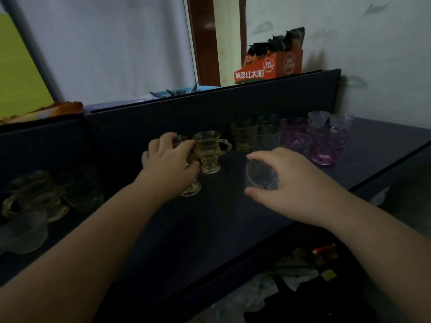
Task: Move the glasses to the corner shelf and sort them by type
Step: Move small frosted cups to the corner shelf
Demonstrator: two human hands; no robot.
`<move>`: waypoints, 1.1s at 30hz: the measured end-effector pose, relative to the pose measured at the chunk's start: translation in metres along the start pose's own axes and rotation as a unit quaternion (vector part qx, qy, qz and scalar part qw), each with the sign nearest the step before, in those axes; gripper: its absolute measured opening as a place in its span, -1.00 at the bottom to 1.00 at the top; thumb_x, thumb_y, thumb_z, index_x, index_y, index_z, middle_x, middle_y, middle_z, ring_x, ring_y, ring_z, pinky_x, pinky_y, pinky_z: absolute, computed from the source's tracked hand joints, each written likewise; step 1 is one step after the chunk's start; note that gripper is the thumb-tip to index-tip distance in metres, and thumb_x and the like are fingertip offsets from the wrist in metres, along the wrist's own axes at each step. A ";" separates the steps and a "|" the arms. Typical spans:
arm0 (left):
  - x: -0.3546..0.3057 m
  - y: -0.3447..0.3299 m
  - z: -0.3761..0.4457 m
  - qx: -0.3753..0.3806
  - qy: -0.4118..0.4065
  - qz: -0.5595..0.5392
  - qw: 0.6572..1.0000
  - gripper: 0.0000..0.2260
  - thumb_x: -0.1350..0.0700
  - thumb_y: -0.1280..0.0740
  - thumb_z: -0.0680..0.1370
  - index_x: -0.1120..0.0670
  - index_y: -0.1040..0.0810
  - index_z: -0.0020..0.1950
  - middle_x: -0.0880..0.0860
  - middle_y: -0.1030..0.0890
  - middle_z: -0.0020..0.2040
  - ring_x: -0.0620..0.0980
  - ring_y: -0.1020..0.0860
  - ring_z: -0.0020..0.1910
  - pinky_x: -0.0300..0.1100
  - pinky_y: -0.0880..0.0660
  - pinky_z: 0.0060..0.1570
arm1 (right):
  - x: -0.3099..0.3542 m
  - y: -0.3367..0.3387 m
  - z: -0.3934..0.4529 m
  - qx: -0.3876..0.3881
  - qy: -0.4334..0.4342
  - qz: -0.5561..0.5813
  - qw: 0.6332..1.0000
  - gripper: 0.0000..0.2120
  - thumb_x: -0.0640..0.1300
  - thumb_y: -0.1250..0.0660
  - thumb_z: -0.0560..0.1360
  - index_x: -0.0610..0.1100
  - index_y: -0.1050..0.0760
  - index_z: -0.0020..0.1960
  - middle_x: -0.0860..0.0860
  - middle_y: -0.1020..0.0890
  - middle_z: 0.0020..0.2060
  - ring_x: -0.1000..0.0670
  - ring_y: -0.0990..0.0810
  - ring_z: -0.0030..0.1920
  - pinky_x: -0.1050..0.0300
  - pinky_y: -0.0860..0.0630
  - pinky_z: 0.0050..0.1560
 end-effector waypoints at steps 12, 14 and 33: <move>-0.135 0.010 -0.023 -0.031 -0.038 0.020 0.999 -0.33 -0.36 -0.15 0.46 -0.15 -0.19 0.53 0.01 -0.23 0.49 0.12 -0.16 0.45 0.10 -0.20 0.40 | -0.110 0.067 -0.032 -0.021 0.001 0.005 1.000 -0.37 0.29 -0.40 0.41 0.24 -0.33 0.44 0.23 -0.44 0.15 0.17 -0.40 0.22 0.23 -0.37 0.16; -0.185 0.000 -0.028 -0.025 -0.063 -0.020 0.997 -0.34 -0.33 -0.18 0.46 -0.15 -0.20 0.53 -0.05 -0.28 0.46 0.03 -0.25 0.42 -0.01 -0.29 0.38 | -0.145 0.085 -0.043 -0.012 -0.007 -0.015 1.000 -0.37 0.29 -0.41 0.41 0.24 -0.34 0.43 0.23 -0.44 0.12 0.16 -0.41 0.21 0.23 -0.37 0.15; -0.460 -0.091 0.046 -0.031 -0.161 -0.144 0.976 -0.37 -0.22 -0.30 0.50 -0.13 -0.21 0.53 -0.10 -0.33 0.43 -0.05 -0.30 0.37 -0.11 -0.38 0.25 | -0.383 0.207 -0.048 -0.068 -0.075 -0.040 0.994 -0.27 0.34 -0.29 0.28 0.12 -0.42 0.41 0.05 -0.54 0.21 -0.01 -0.50 0.24 0.06 -0.43 0.24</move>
Point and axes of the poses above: each hand's wrist, its own z-axis towards the middle knuckle, its own y-axis out of the back of the hand, x = y × z, the point moved 9 cm from there along z, towards the middle knuckle
